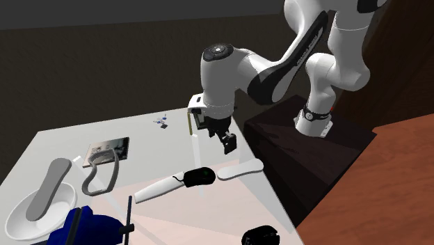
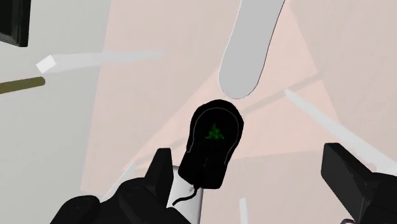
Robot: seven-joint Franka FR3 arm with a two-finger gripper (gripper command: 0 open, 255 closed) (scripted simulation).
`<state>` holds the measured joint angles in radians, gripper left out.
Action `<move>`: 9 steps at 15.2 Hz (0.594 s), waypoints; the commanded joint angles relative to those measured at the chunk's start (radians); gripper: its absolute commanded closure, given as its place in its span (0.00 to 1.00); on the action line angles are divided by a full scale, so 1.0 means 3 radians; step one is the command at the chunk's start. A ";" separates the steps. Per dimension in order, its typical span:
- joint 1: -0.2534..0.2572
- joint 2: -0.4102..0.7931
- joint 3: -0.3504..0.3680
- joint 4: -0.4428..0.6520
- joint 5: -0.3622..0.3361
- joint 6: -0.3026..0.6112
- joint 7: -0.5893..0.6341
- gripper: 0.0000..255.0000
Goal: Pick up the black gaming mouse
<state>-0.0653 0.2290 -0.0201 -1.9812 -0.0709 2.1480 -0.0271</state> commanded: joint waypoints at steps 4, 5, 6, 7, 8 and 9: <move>-0.0049 0.0676 -0.0024 0.0603 -0.0002 0.0010 -0.0095 0.00; -0.0058 0.0815 -0.0027 0.0741 -0.0001 -0.0001 -0.0110 0.00; -0.0066 0.0956 -0.0028 0.0885 -0.0001 -0.0017 -0.0125 0.00; -0.0075 0.1098 -0.0030 0.1035 -0.0001 -0.0038 -0.0140 0.00; -0.0083 0.1243 -0.0032 0.1193 0.0000 -0.0063 -0.0155 0.00; -0.0092 0.1391 -0.0033 0.1360 0.0001 -0.0094 -0.0170 0.00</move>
<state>-0.0914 0.5957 -0.0302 -1.6270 -0.0709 2.1263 -0.0747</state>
